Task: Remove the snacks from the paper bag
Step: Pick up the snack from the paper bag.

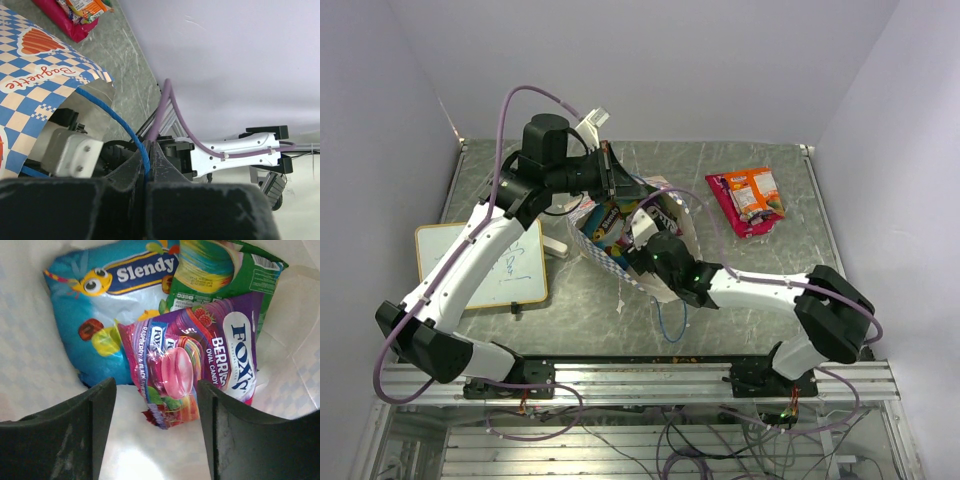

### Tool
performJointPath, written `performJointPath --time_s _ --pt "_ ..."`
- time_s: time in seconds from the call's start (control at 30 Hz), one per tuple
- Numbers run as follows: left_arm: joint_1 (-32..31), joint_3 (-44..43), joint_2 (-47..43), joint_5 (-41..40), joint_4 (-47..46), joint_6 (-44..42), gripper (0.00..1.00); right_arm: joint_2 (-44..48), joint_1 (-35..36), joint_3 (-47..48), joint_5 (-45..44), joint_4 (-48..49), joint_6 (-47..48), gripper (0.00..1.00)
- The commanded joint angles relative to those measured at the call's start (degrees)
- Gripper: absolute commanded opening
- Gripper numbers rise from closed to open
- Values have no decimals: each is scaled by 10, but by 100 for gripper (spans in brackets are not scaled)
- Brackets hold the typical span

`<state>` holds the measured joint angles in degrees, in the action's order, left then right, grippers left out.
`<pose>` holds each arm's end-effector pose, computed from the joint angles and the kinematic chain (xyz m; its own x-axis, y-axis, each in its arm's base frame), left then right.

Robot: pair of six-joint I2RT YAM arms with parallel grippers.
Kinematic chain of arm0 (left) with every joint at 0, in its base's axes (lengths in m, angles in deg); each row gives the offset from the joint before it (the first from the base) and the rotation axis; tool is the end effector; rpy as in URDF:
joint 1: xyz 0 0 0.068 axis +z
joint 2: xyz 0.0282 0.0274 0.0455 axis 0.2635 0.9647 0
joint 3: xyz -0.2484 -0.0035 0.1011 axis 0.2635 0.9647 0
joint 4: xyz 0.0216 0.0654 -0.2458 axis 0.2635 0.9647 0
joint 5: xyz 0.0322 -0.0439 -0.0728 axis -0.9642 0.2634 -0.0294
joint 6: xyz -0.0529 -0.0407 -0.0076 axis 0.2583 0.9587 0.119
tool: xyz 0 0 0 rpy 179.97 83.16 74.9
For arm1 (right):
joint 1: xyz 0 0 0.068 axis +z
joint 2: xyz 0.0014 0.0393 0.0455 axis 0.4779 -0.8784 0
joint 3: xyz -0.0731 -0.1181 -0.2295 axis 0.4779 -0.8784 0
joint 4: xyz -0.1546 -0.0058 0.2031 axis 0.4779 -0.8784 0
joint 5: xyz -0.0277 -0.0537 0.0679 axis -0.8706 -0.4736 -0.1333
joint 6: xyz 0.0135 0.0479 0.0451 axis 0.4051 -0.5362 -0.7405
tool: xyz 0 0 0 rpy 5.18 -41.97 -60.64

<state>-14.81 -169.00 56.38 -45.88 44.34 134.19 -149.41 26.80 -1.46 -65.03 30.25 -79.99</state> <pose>0.2495 -0.1821 0.4261 -0.8463 -0.1698 -0.5050 0.4076 0.4041 -0.8189 0.2111 0.2679 0.2145 -0.1801 -0.3815 -0.9066 -0.5624 0.7962 -0.2234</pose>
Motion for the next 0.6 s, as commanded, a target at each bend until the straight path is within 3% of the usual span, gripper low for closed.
performJointPath --time_s 0.0,0.13,0.4,0.57 --pt "-4 -11 -17 12 -12 1 7 -28 0 4 5 28 97 61" --pt "-5 -12 -15 8 -9 2 7 -49 -4 -7 8 45 138 55" --pt "-7 -20 -4 6 -2 4 7 -118 -7 18 -11 88 172 67" --pt "-8 -31 3 3 10 0 7 -164 -7 40 -54 110 195 64"
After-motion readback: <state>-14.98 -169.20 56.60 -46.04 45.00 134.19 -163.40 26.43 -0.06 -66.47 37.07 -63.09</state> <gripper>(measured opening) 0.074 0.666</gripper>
